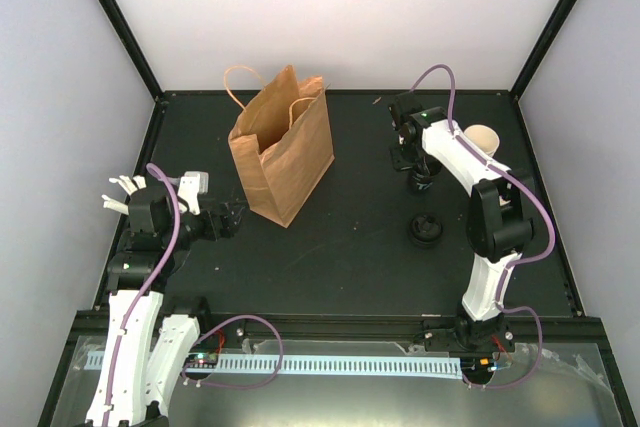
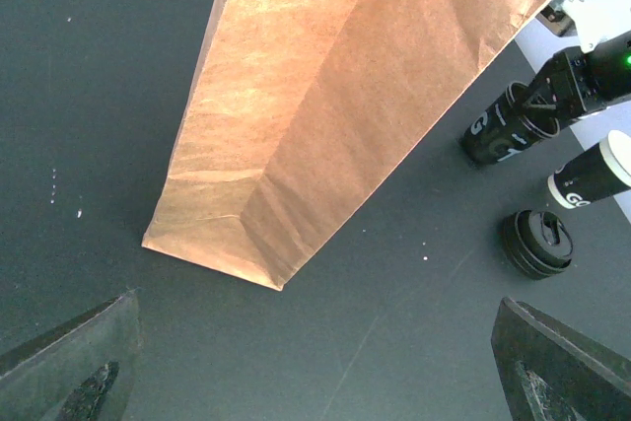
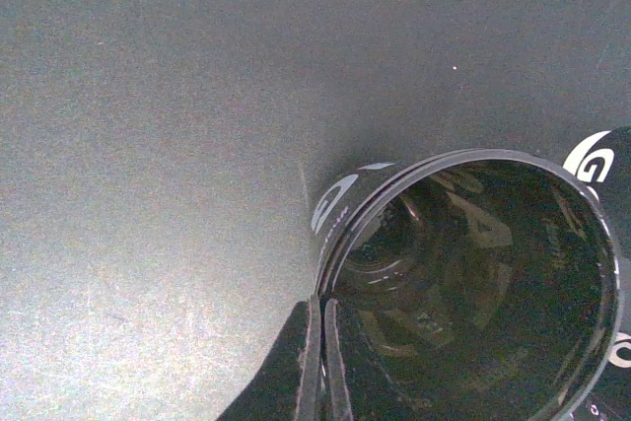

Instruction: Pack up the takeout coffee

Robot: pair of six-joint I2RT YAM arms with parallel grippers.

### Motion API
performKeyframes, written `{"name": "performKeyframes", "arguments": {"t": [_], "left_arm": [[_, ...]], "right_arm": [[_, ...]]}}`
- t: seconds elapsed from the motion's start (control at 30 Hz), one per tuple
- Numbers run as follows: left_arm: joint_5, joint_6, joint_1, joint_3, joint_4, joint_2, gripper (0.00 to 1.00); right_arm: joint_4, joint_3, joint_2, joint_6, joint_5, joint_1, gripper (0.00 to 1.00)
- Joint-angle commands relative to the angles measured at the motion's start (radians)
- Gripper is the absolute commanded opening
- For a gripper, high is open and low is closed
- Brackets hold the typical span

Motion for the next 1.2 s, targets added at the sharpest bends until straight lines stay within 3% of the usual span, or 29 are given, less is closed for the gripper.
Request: {"name": "performKeyframes", "arguments": {"t": [0.0,0.8,1.17], "left_arm": [[0.015,-0.009,-0.001,0.0,0.017,0.001,0.99],[0.019,-0.01,0.0,-0.002,0.021,0.001,0.99],[0.022,-0.011,0.0,-0.002,0.021,0.002,0.99]], "right_arm": [[-0.027,0.046,-0.038,-0.006,0.018,-0.003,0.01],[-0.061,0.067,-0.051,-0.001,0.052,0.06,0.01],[-0.114,0.112,-0.035,0.035,0.177,0.154,0.01]]}}
